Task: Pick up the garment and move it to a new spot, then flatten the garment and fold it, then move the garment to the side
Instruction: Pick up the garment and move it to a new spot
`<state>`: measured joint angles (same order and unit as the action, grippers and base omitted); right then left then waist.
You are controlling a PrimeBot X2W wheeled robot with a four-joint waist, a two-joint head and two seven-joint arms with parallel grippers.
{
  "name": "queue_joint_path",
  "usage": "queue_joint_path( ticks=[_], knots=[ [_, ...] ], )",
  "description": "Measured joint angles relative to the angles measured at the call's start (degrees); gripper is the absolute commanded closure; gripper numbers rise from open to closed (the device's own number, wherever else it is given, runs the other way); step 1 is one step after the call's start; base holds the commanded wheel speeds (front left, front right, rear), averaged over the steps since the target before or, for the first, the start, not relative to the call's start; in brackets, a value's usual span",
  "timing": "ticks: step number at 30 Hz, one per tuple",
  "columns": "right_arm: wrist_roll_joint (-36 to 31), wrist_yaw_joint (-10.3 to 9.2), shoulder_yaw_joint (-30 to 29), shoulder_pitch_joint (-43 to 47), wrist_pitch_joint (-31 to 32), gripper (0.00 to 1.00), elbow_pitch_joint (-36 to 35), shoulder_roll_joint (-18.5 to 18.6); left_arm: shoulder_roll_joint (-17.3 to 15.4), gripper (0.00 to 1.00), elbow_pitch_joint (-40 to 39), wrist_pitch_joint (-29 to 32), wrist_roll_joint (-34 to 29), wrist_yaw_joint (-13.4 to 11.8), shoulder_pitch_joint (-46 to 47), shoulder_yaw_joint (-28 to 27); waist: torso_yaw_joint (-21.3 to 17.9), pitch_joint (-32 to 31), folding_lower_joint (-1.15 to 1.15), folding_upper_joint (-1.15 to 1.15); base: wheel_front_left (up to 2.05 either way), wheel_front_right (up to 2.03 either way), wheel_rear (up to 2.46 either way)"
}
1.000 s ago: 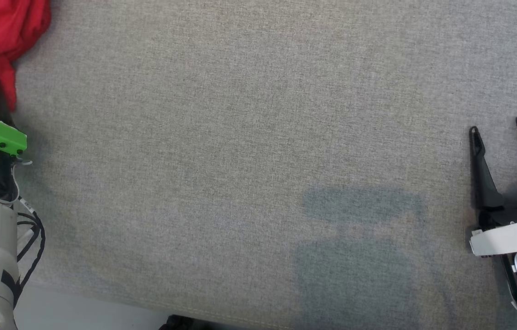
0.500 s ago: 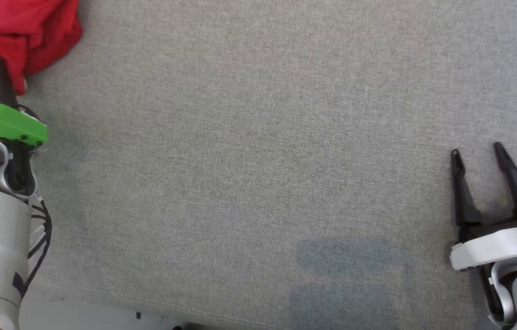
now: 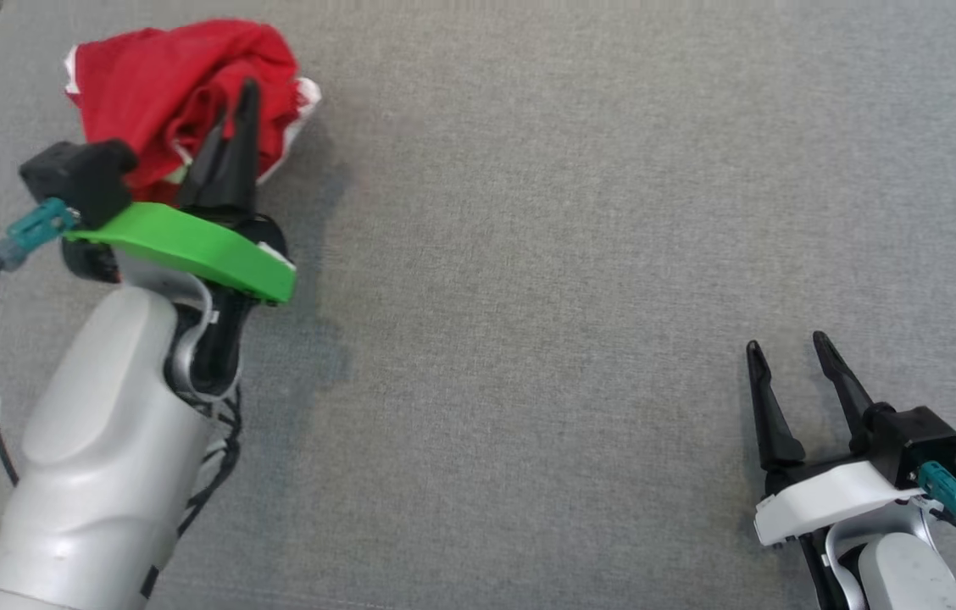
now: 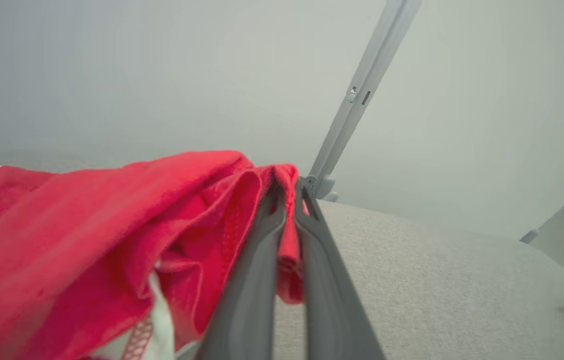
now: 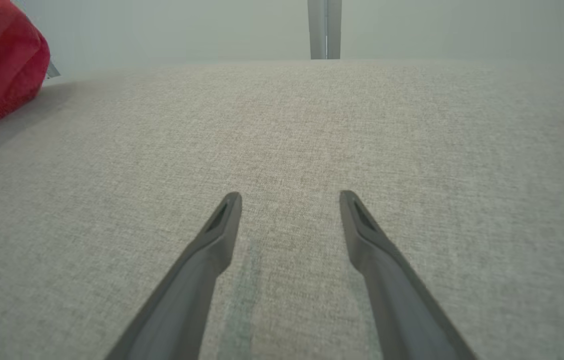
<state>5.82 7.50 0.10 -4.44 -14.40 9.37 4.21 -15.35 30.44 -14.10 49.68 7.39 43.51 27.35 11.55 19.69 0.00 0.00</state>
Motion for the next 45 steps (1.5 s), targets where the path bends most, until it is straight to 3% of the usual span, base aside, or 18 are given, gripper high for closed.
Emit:
queue_joint_path(
  ticks=[6, 15, 23, 33, 39, 45],
  knots=[
    [1.0, 0.0, 0.2, 0.7, -0.5, 0.0, 2.4, -0.9, 2.4, 1.0, -14.8, 4.3, 1.3, -0.4, -3.4, 4.1, -3.7, -3.4, 0.0, 0.0, 0.0, 0.0, 0.0],
    [3.1, 0.0, 0.5, 1.3, -0.6, 0.0, 1.7, -1.3, 5.6, 1.0, -37.1, 12.0, 5.1, -5.4, -7.6, 8.3, -9.8, -6.4, 0.0, 0.0, 0.0, 0.0, 0.0],
    [4.9, 0.0, 0.7, 1.6, -0.6, 0.0, 1.4, -1.3, 9.2, 1.0, -46.6, 15.4, 9.2, -9.4, -10.1, 11.1, -13.4, -6.9, 0.0, 0.0, 0.0, 0.0, 0.0],
    [5.7, 0.0, 1.5, 1.2, -0.6, 0.0, 1.6, -1.4, 7.7, 1.0, -38.4, 13.3, 8.1, -12.5, -10.7, 7.7, -14.1, -5.5, 0.0, 0.0, 0.0, 0.0, 0.0],
    [5.7, 0.0, 1.9, 0.5, -0.6, 0.0, 2.0, -1.4, 7.0, 1.0, -22.9, 12.5, 7.9, -12.8, -10.8, 6.3, -14.1, -5.2, 0.0, -0.01, 0.0, 0.0, 0.0],
    [5.7, 0.0, 2.5, -0.1, -0.6, 0.0, 2.5, -1.4, 8.2, 1.0, -6.7, 10.4, 8.8, -11.4, -9.6, 5.1, -14.8, -5.1, 0.0, 0.0, 0.0, 0.0, 0.0]
  ],
)
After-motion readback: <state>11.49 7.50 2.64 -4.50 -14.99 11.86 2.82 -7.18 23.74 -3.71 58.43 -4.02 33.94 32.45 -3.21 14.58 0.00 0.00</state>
